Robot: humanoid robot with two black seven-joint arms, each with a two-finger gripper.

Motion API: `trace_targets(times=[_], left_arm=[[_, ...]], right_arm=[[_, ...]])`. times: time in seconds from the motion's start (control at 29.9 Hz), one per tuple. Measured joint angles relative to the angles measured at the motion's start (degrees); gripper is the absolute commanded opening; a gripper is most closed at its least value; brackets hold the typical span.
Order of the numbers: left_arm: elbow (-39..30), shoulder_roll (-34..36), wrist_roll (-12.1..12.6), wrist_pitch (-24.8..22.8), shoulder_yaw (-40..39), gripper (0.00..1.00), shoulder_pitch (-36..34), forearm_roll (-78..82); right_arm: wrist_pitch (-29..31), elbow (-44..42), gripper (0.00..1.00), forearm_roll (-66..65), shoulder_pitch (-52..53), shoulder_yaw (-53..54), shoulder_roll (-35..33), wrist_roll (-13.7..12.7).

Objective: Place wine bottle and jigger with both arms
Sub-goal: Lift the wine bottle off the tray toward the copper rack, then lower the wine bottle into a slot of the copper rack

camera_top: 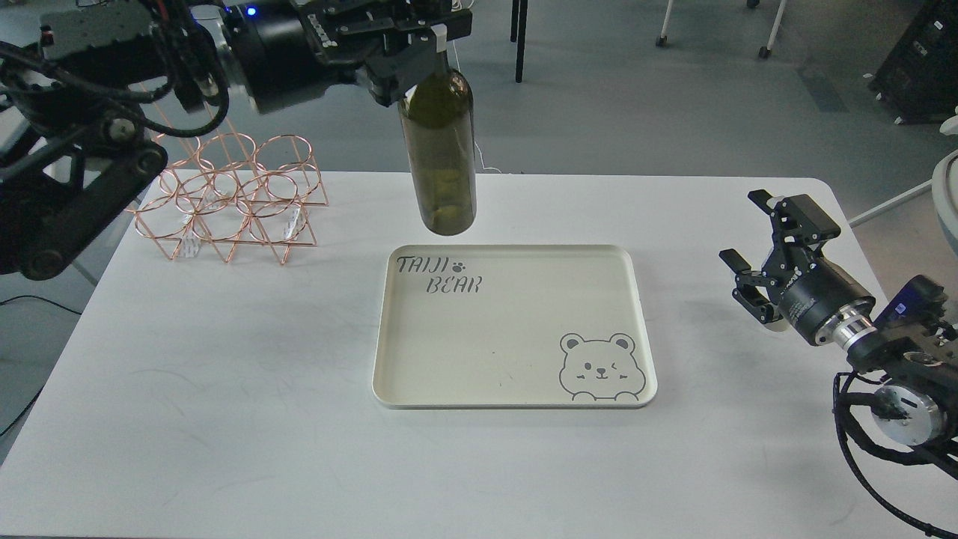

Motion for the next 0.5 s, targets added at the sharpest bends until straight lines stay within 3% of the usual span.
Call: trace_targets(times=[0.3, 0.5], left_arm=[[1.22, 8.76, 0.01, -7.00, 2.44, 0.14, -3.67, 0.44], [5.10, 9.09, 0.00, -7.67, 2.47, 0.14, -3.72, 0.98]], right_arm=[[-0.03, -0.01, 0.99, 0.00, -0.34, 0.02, 0.09, 0.00], [-0.02, -0.09, 0.99, 0.00, -0.37, 0.02, 0.23, 0.00]])
